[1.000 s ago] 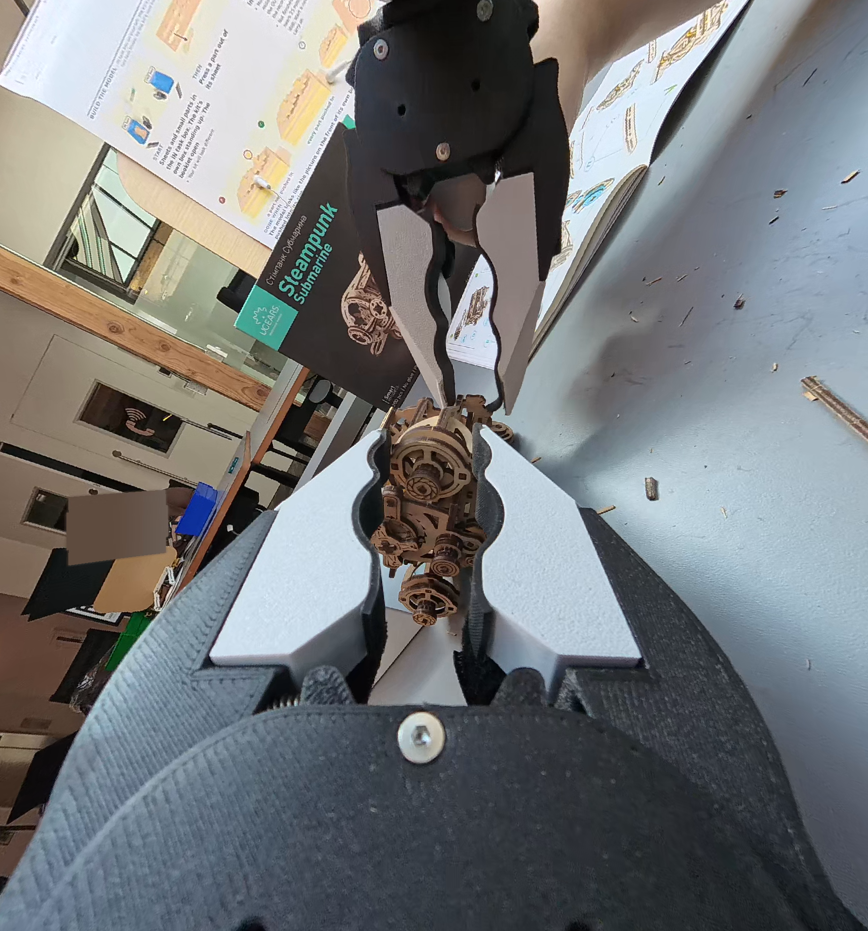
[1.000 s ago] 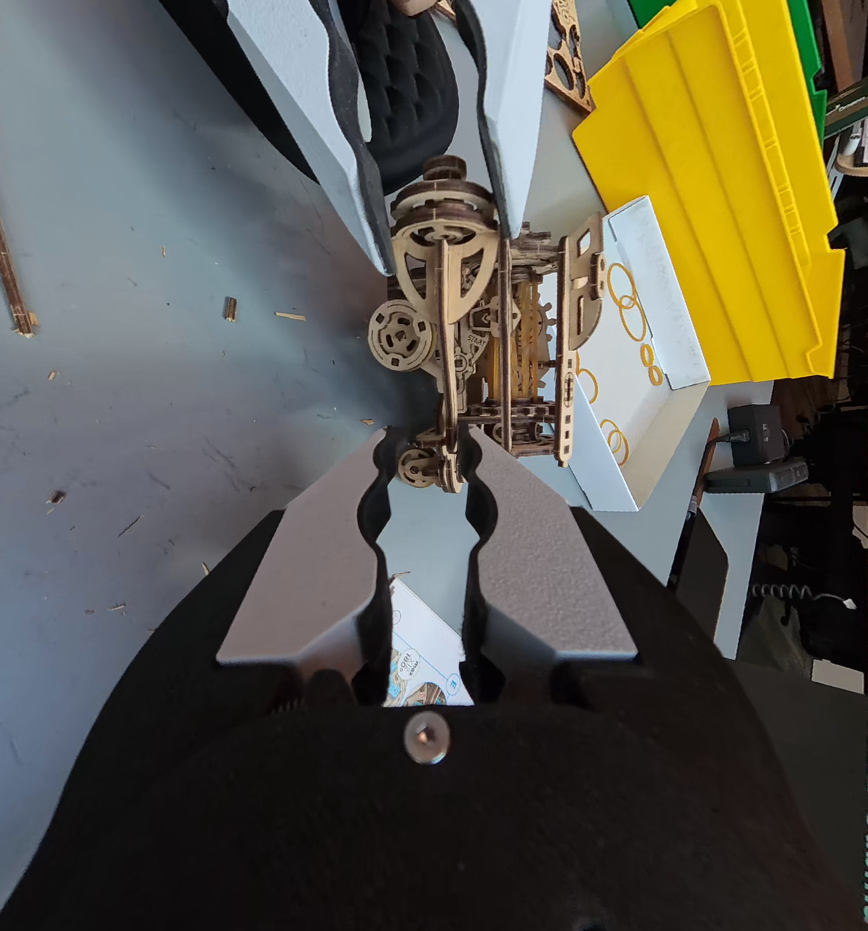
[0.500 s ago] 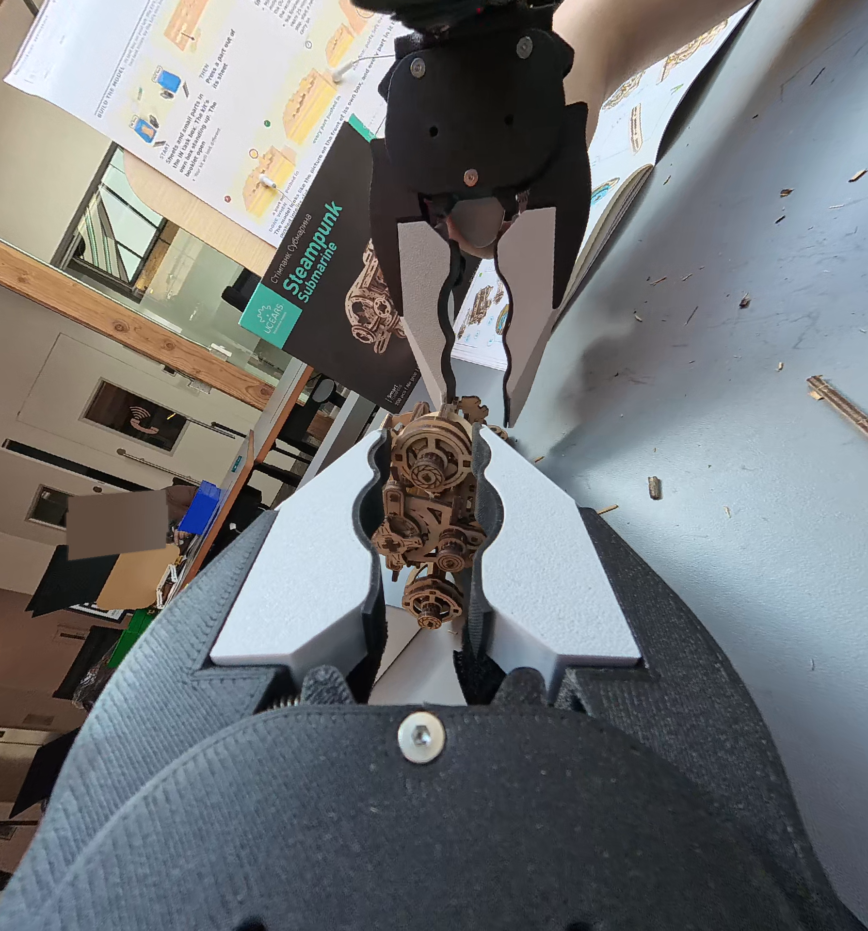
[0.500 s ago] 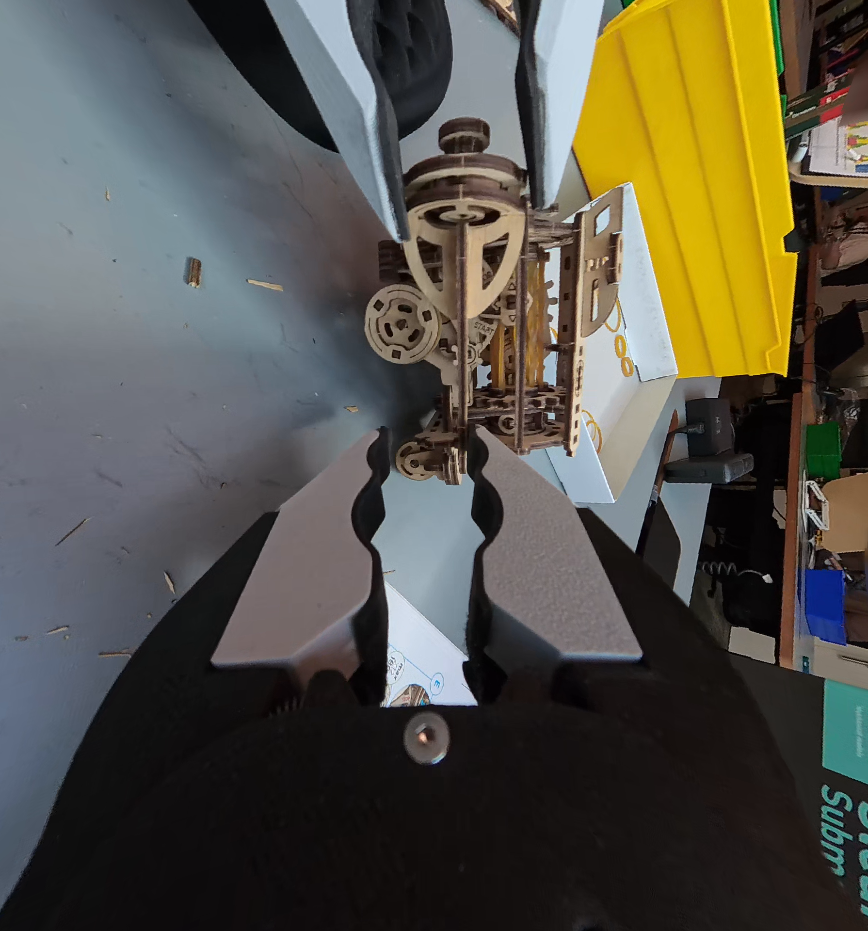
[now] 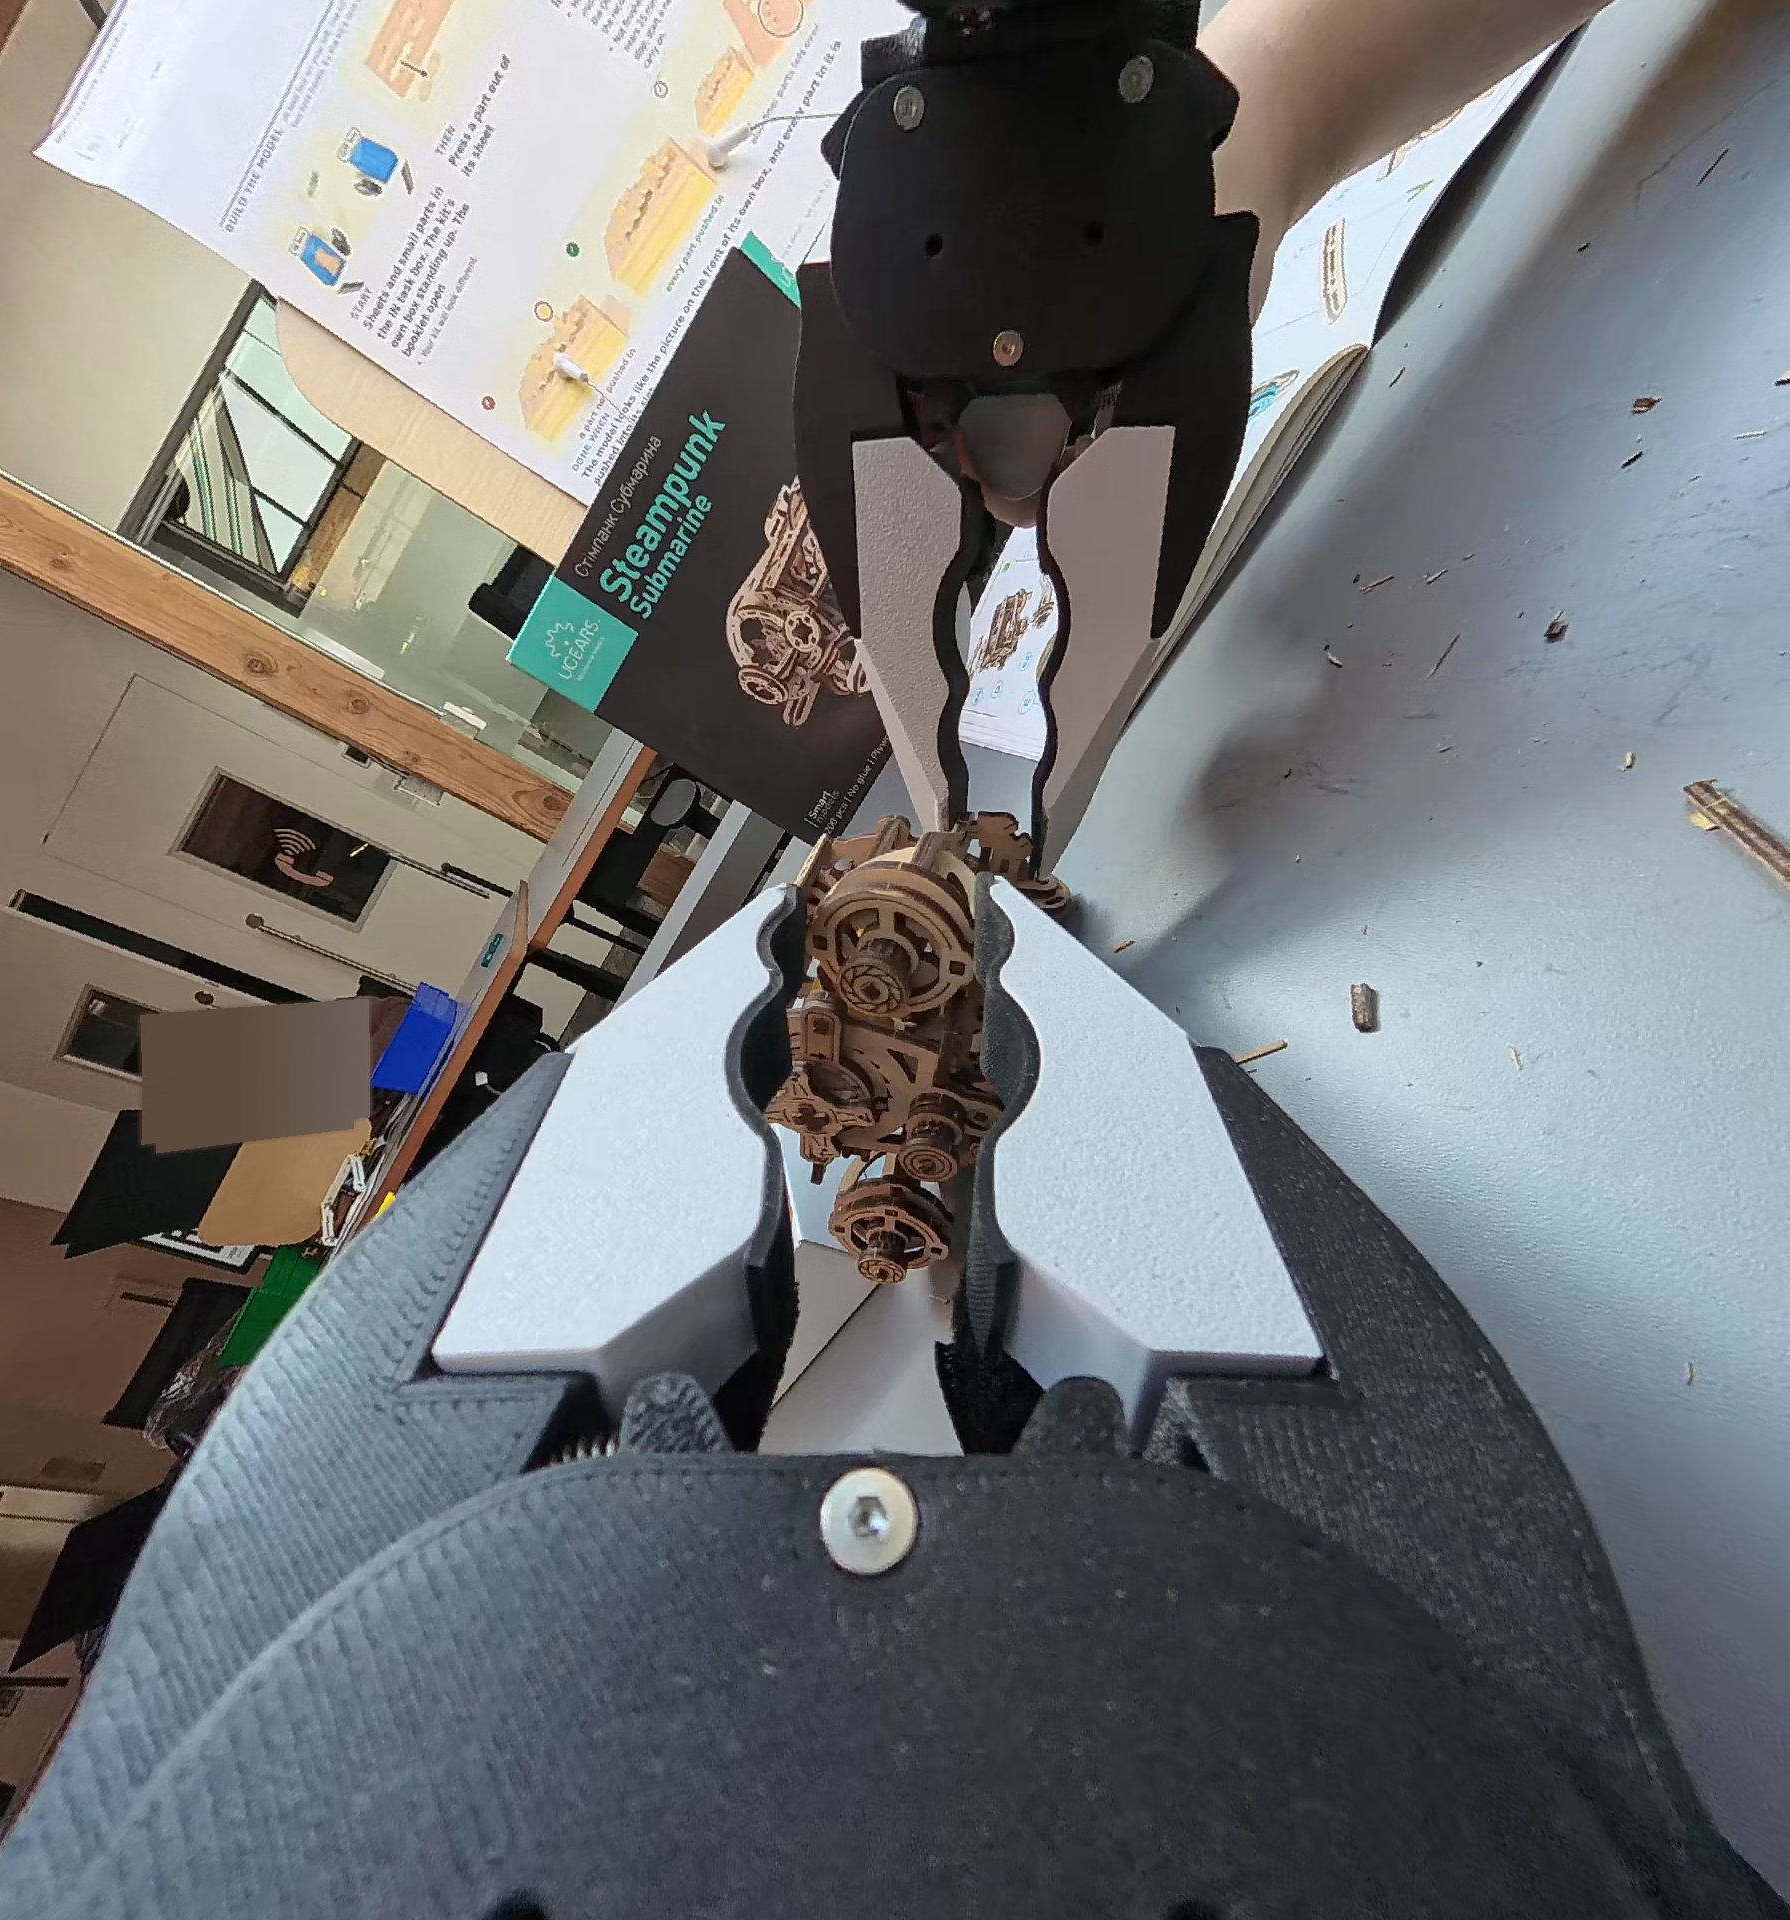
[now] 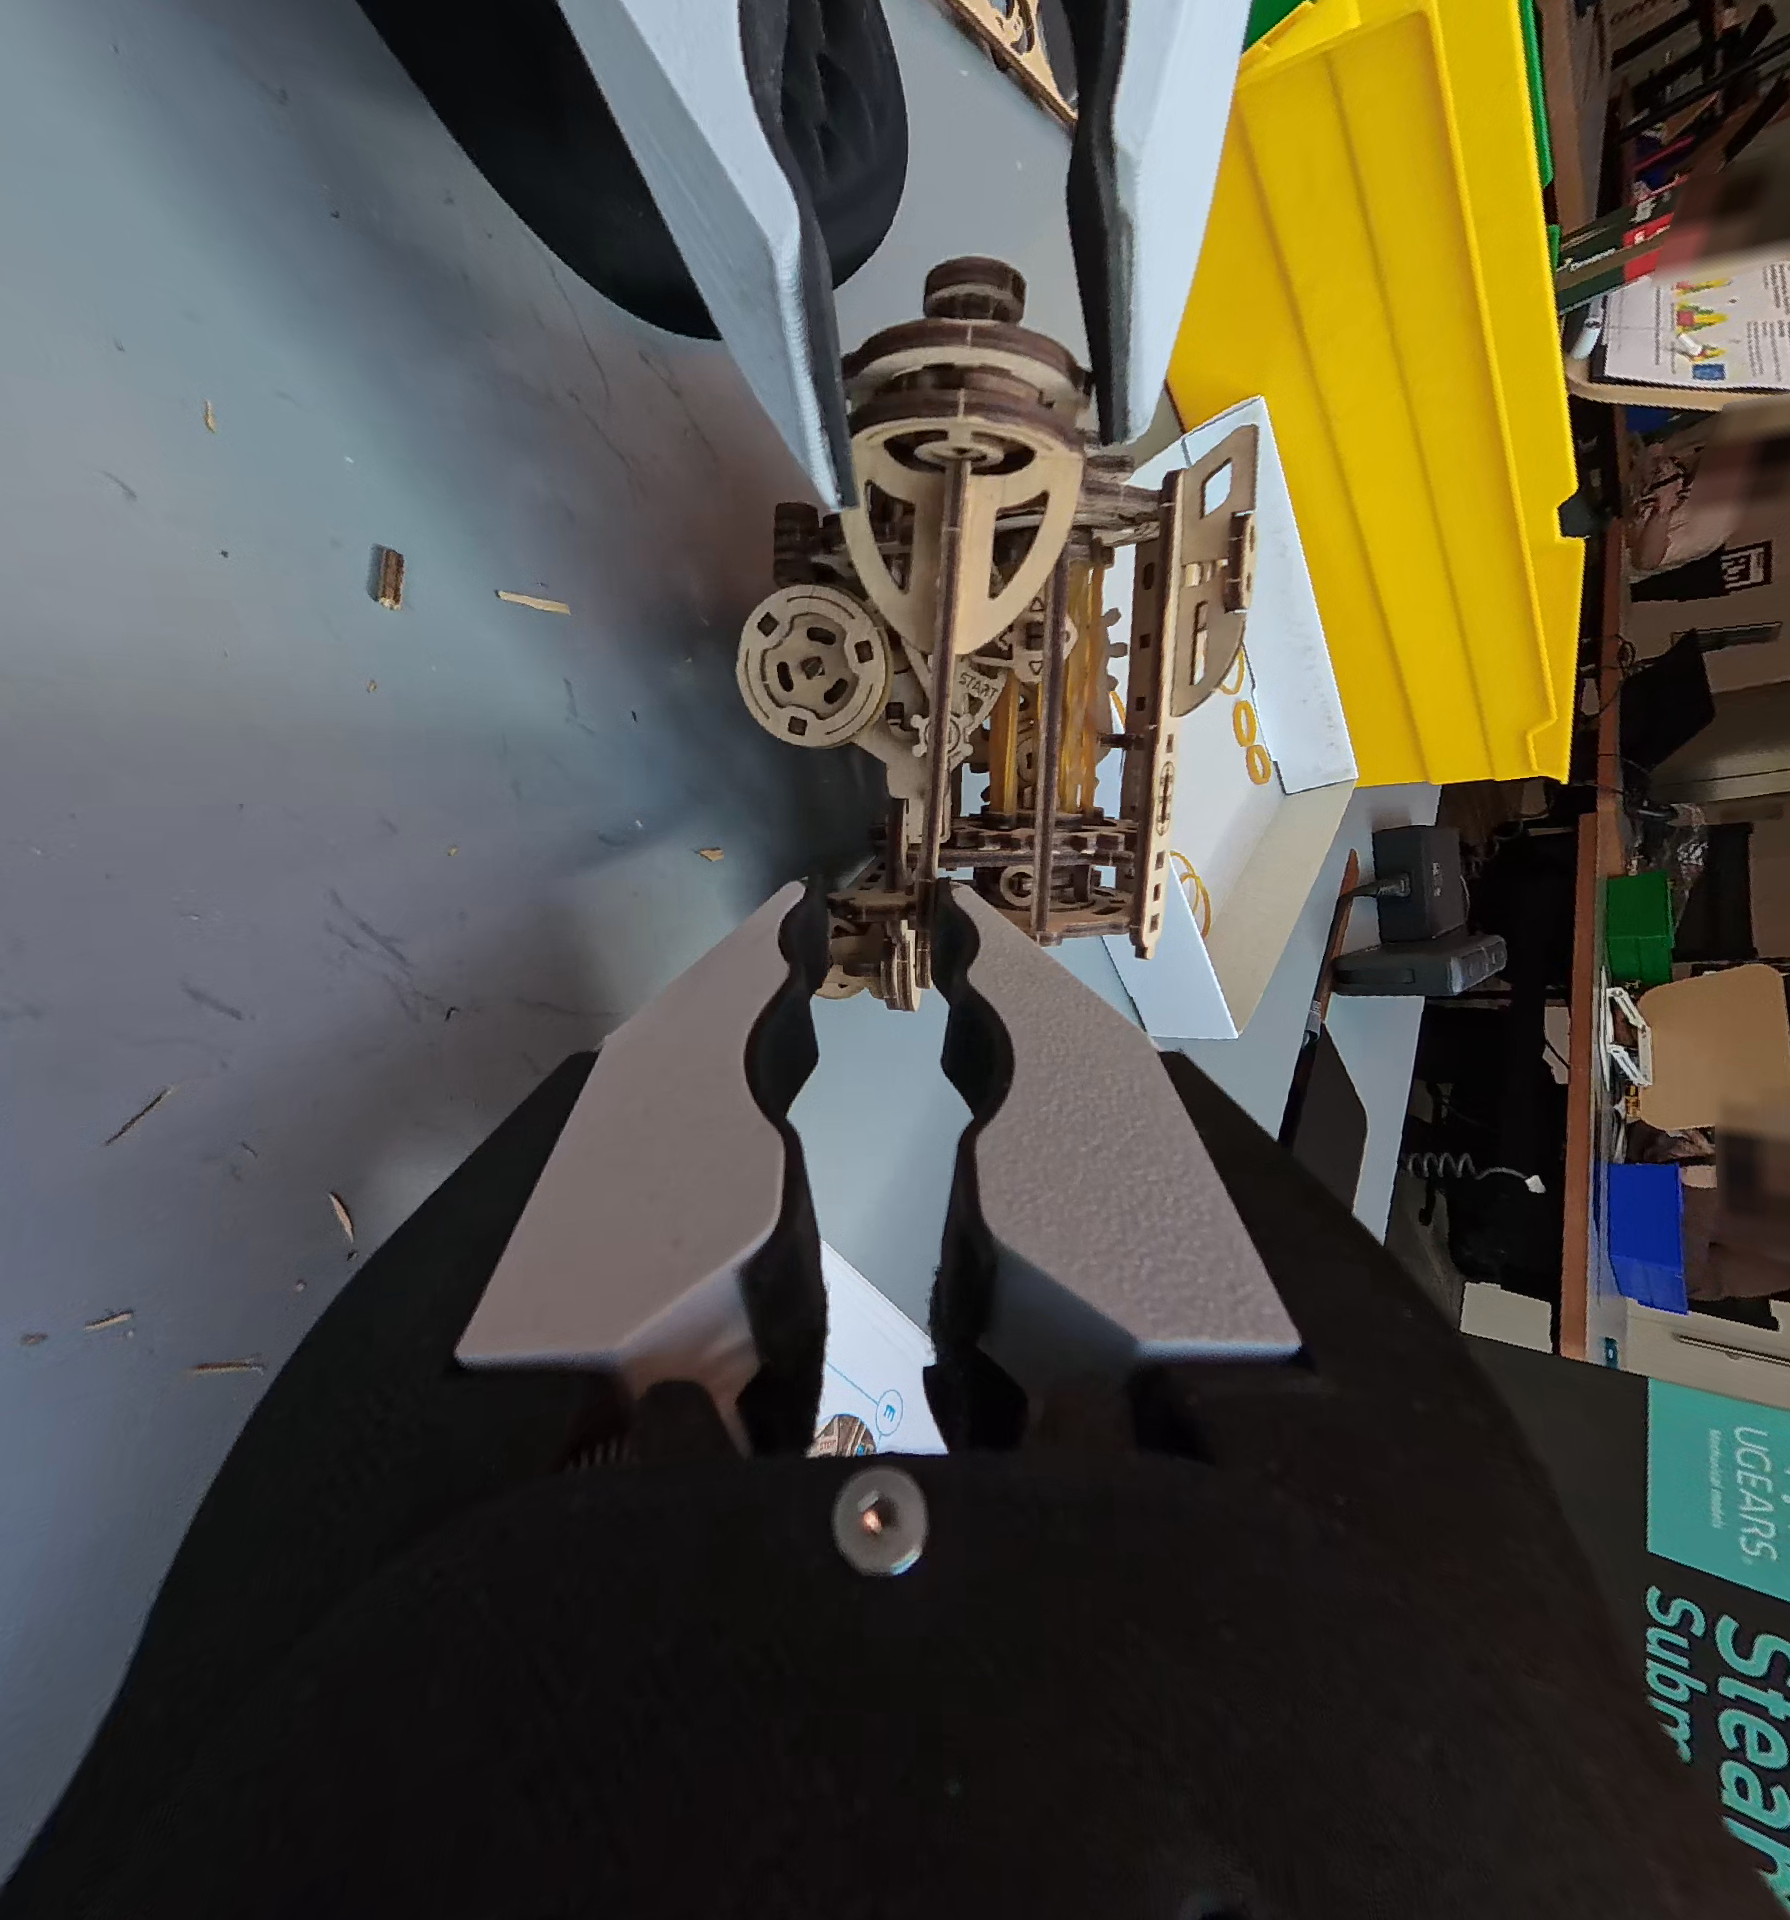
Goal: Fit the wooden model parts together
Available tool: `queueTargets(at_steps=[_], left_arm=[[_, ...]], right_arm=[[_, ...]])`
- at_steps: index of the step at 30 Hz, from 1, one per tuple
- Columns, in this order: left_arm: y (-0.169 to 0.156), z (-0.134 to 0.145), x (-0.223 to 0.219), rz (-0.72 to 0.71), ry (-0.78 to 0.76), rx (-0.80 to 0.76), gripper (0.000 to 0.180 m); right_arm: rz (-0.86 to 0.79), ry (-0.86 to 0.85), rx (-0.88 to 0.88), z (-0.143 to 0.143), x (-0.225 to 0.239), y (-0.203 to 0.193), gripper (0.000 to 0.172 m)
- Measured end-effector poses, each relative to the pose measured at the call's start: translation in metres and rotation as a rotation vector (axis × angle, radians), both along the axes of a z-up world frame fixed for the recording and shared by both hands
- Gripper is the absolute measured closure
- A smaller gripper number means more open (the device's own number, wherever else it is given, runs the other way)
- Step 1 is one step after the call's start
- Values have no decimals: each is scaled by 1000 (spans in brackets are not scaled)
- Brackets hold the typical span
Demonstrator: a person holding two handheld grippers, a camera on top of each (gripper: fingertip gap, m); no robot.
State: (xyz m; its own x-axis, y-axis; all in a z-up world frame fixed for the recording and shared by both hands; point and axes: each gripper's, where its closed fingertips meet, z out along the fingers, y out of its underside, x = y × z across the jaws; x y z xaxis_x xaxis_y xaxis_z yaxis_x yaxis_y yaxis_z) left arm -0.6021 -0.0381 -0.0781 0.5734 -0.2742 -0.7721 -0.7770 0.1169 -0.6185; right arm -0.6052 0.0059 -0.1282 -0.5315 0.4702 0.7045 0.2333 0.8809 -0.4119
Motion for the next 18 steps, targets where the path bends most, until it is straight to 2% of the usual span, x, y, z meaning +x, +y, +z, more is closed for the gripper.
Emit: queueTargets(at_steps=[18], left_arm=[[-1, -1, 0, 2, 1, -11, 149]], right_arm=[[-1, -1, 7, -1, -2, -1, 153]])
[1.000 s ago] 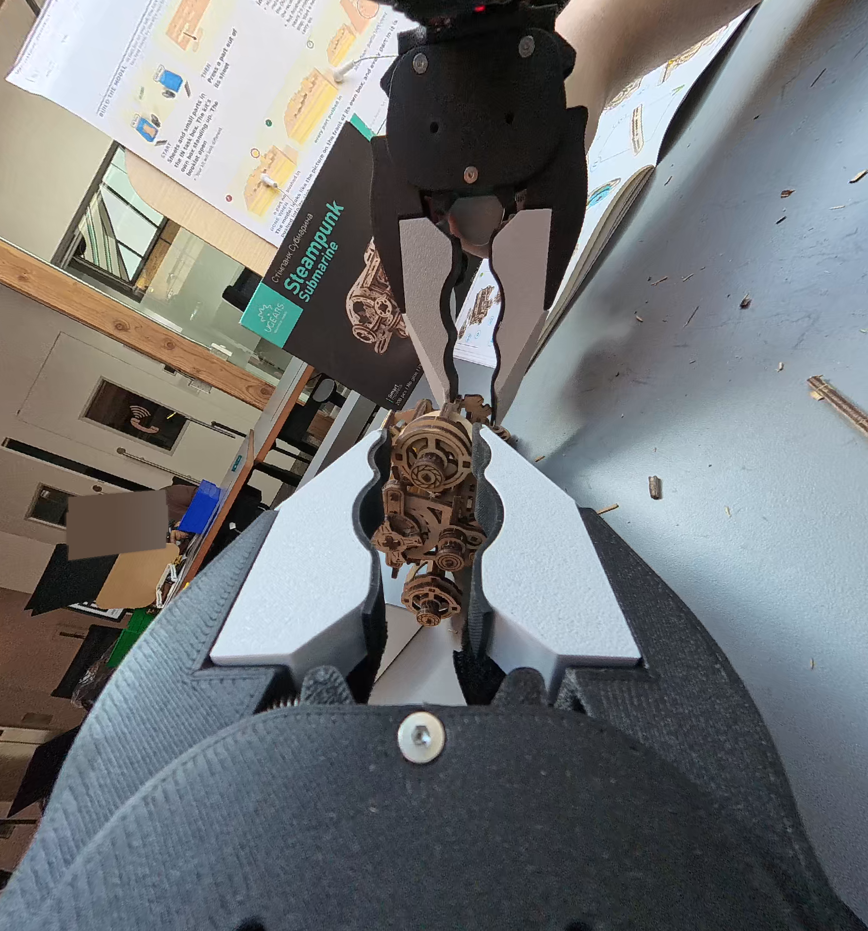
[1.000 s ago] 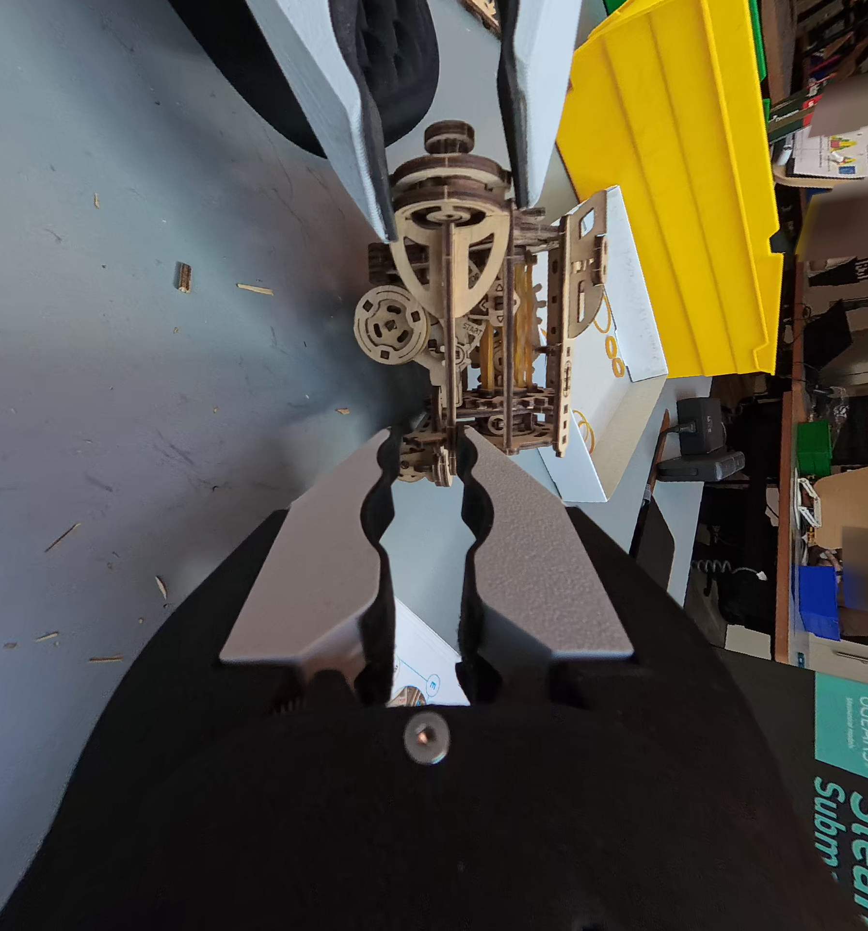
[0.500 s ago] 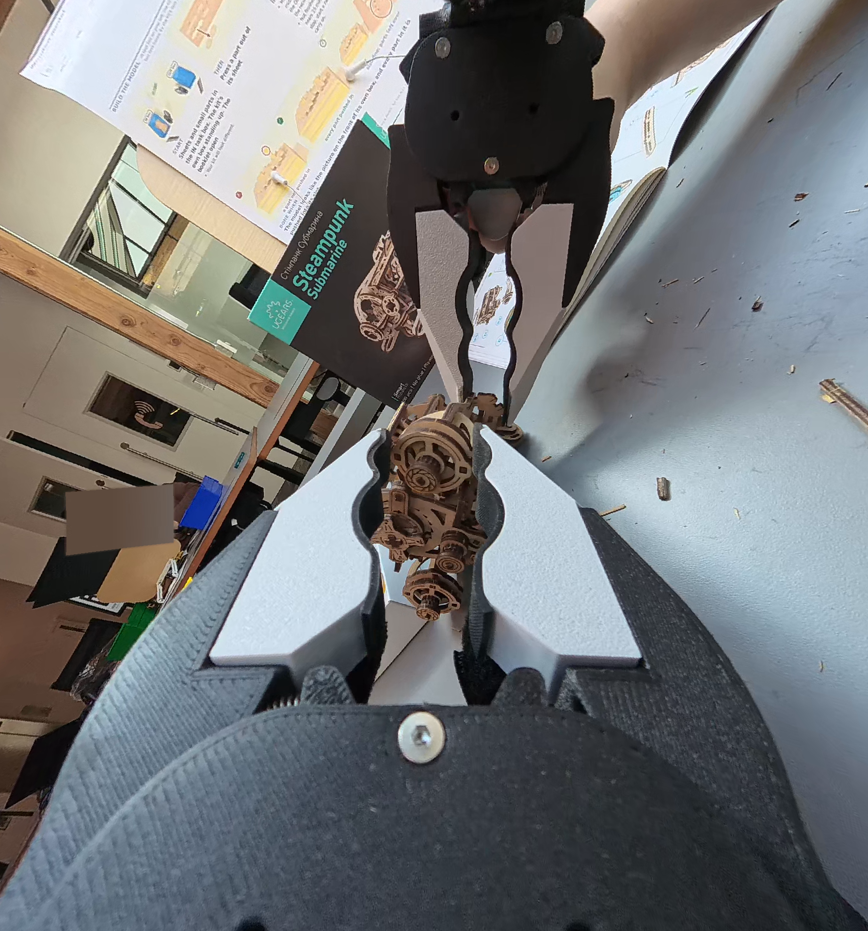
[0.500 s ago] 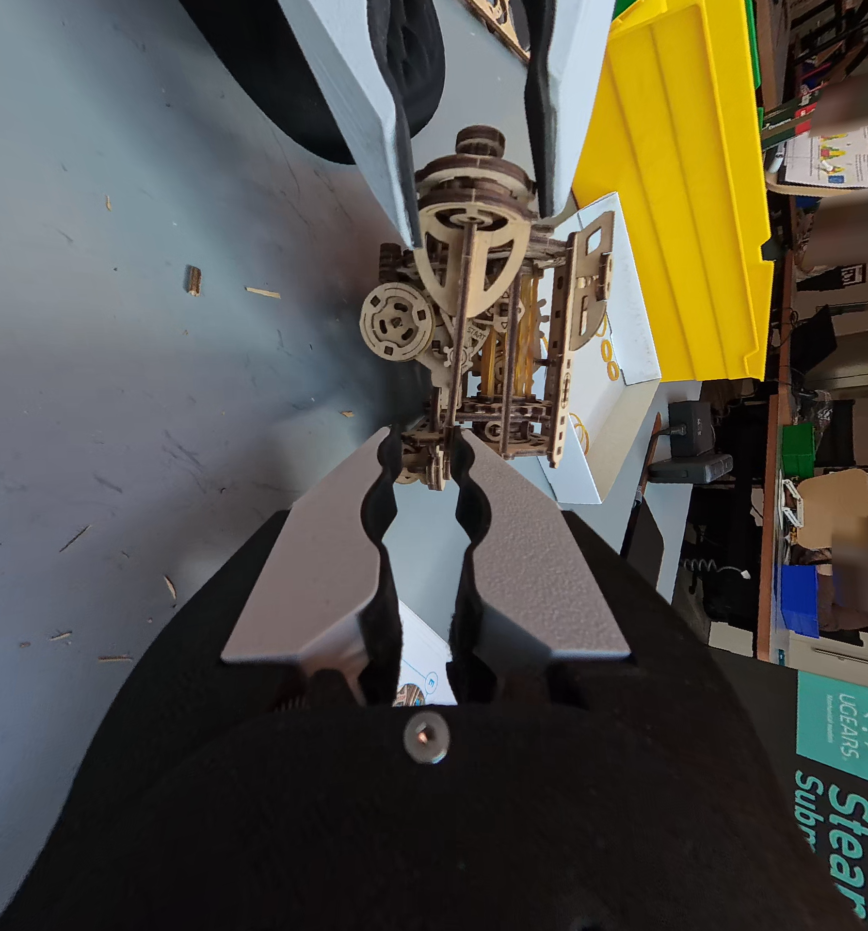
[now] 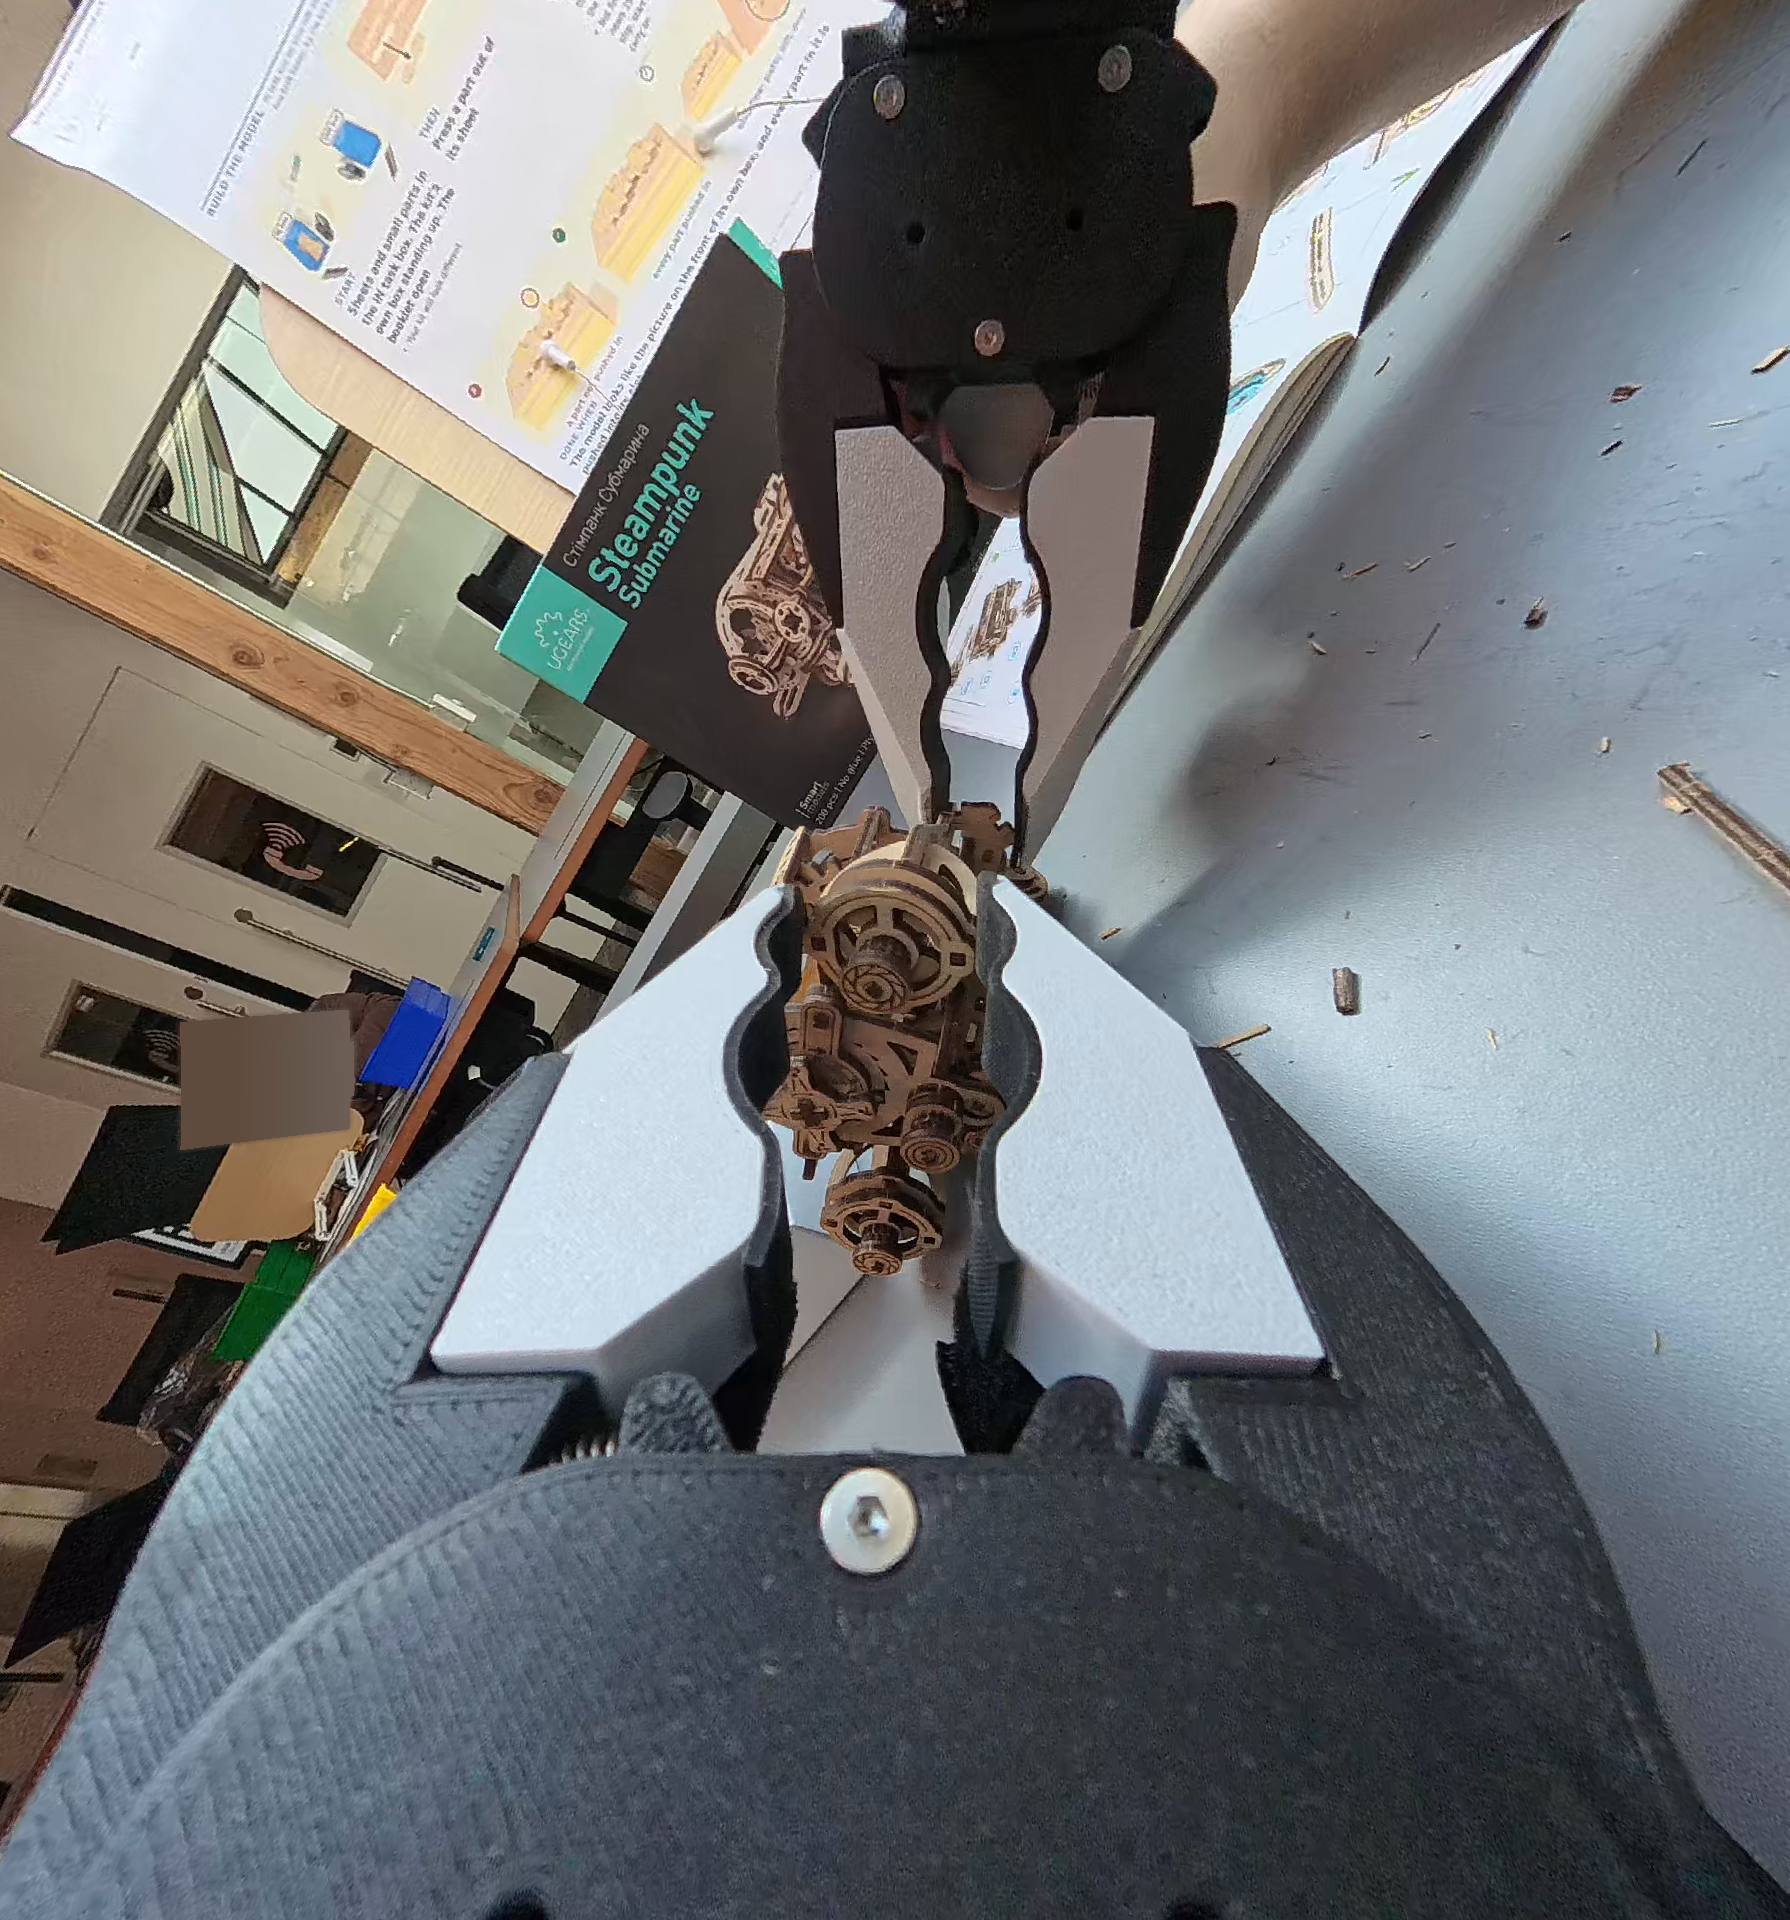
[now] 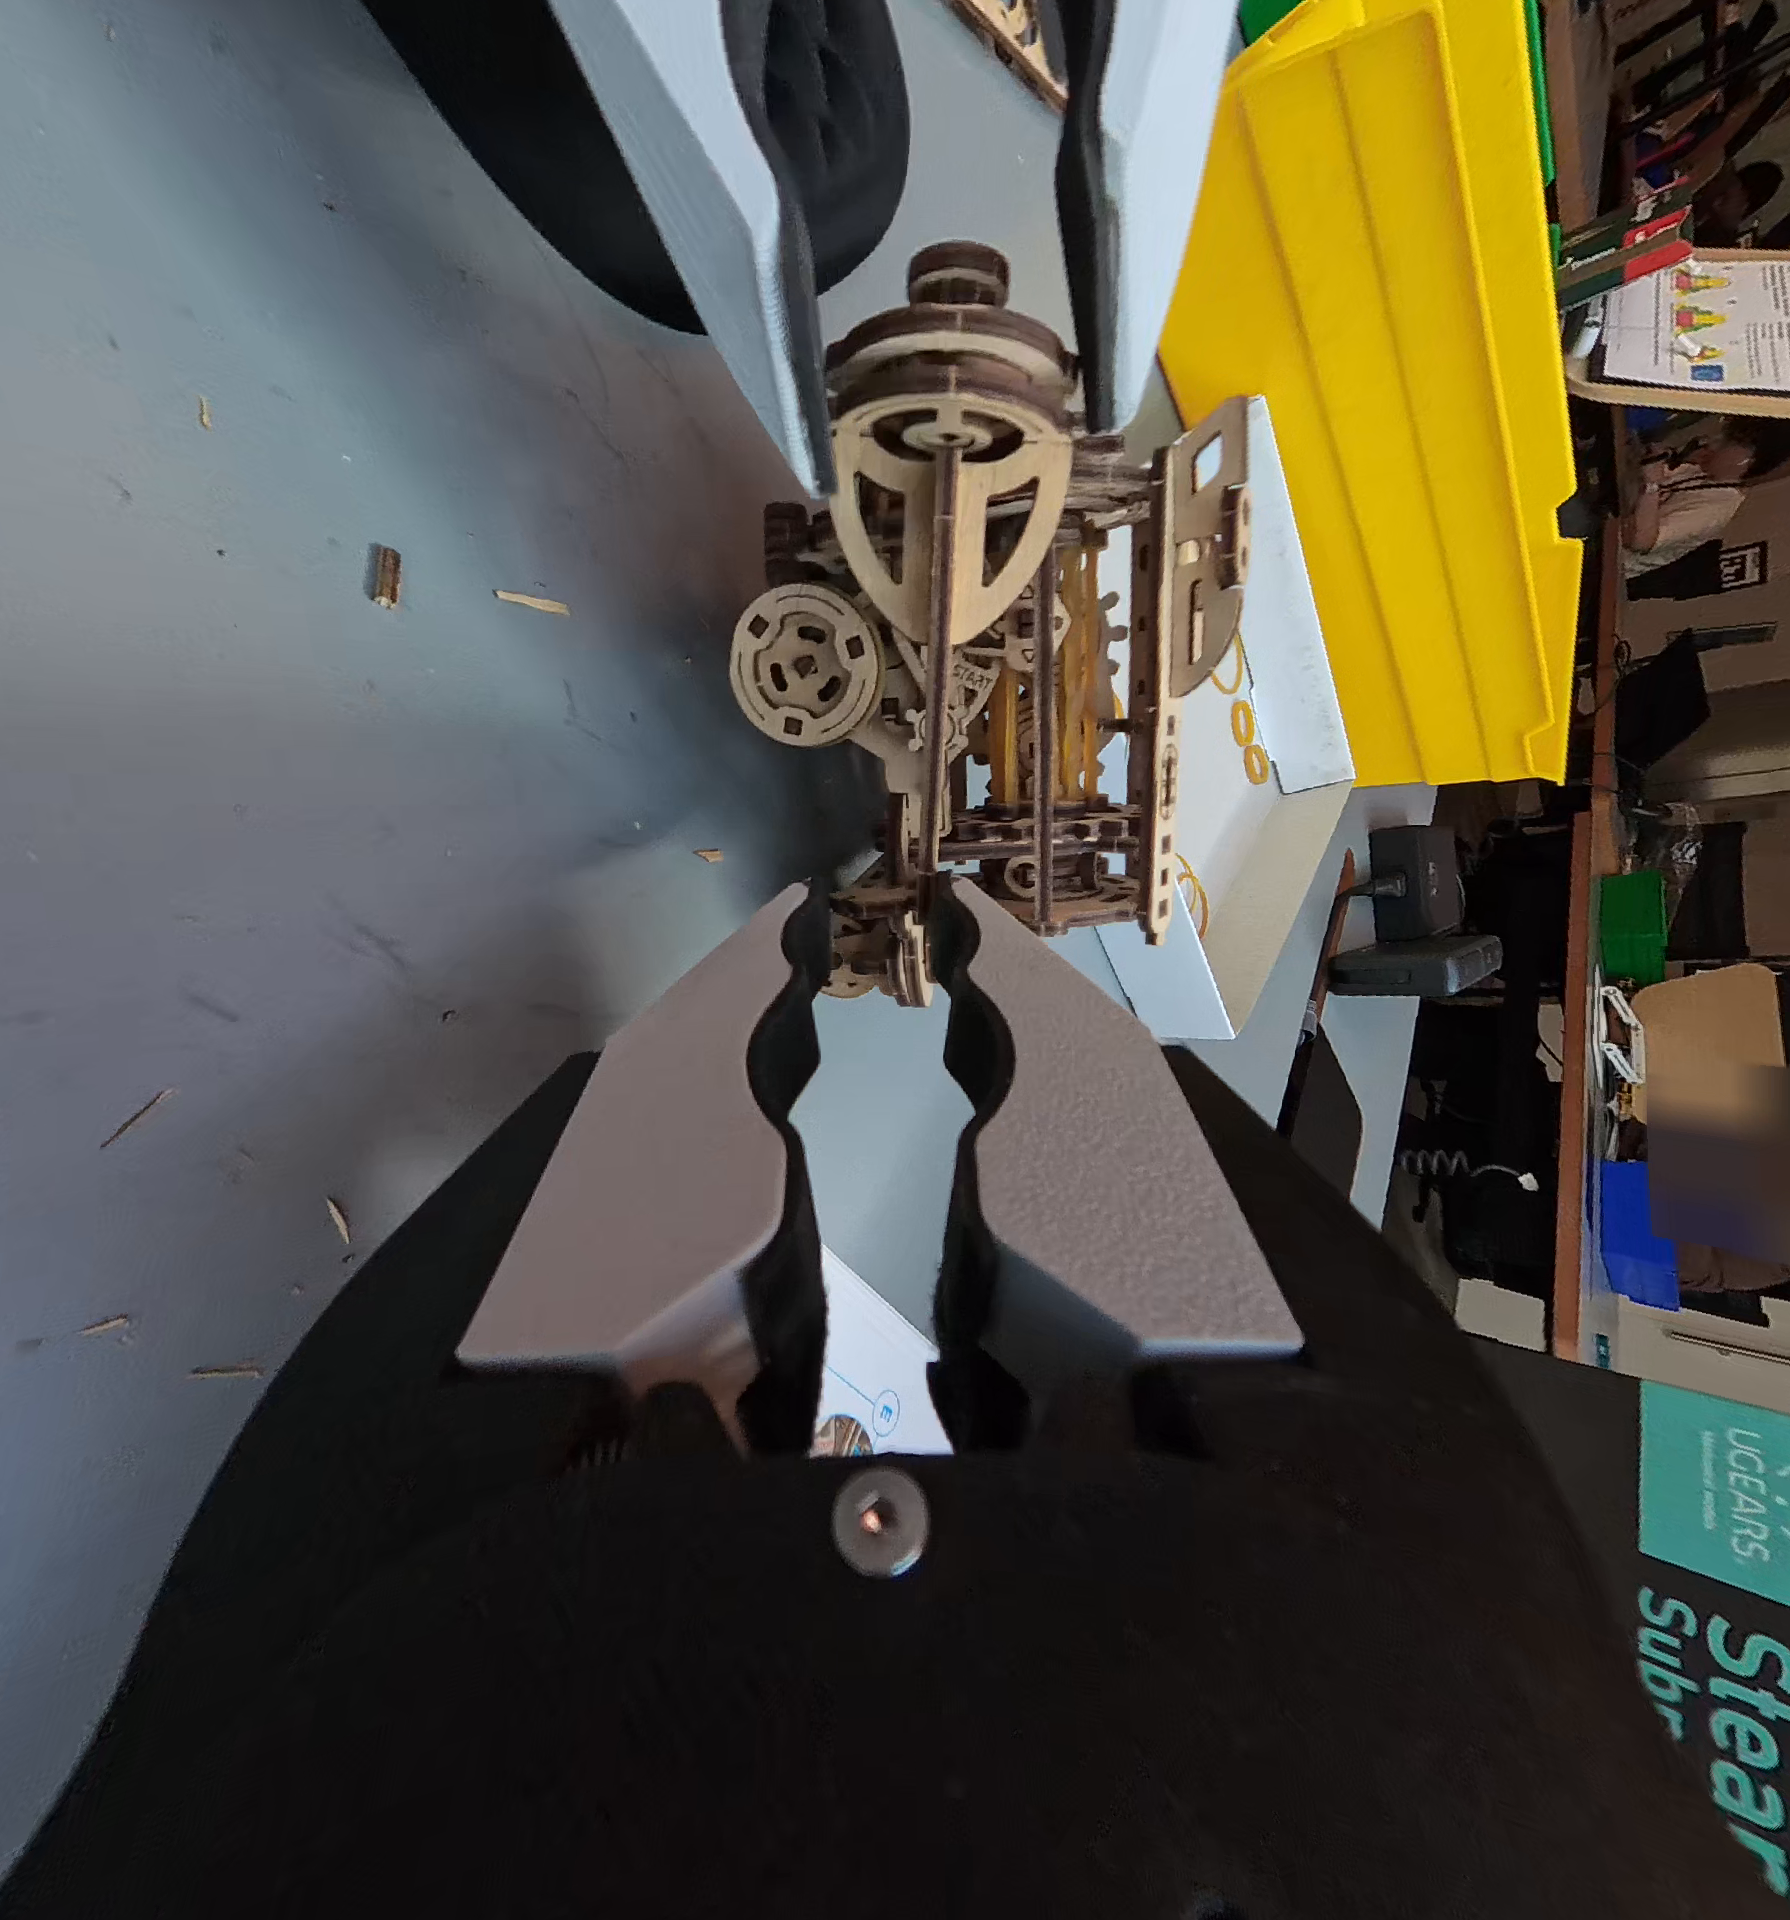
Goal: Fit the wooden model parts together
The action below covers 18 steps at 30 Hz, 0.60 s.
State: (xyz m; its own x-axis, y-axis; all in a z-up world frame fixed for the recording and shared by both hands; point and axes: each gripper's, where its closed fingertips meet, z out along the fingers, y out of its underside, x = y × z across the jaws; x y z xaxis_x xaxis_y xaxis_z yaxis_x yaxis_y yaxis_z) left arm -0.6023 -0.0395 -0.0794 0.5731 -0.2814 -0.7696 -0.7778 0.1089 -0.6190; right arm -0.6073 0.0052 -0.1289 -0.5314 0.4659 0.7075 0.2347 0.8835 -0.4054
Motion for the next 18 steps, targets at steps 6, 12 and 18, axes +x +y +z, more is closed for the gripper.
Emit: queueTargets(at_steps=[6, 12, 18], left_arm=[[0, 0, 0, 3, -3, -6, 149], [0, 0, 0, 5, -8, -5, 149], [0, 0, 0, 2, -13, -4, 149]], right_arm=[[-3, 31, 23, 2, -2, 4, 152], [-8, 31, 49, 0, -3, 4, 151], [-10, 36, 89, -3, -4, 4, 151]])
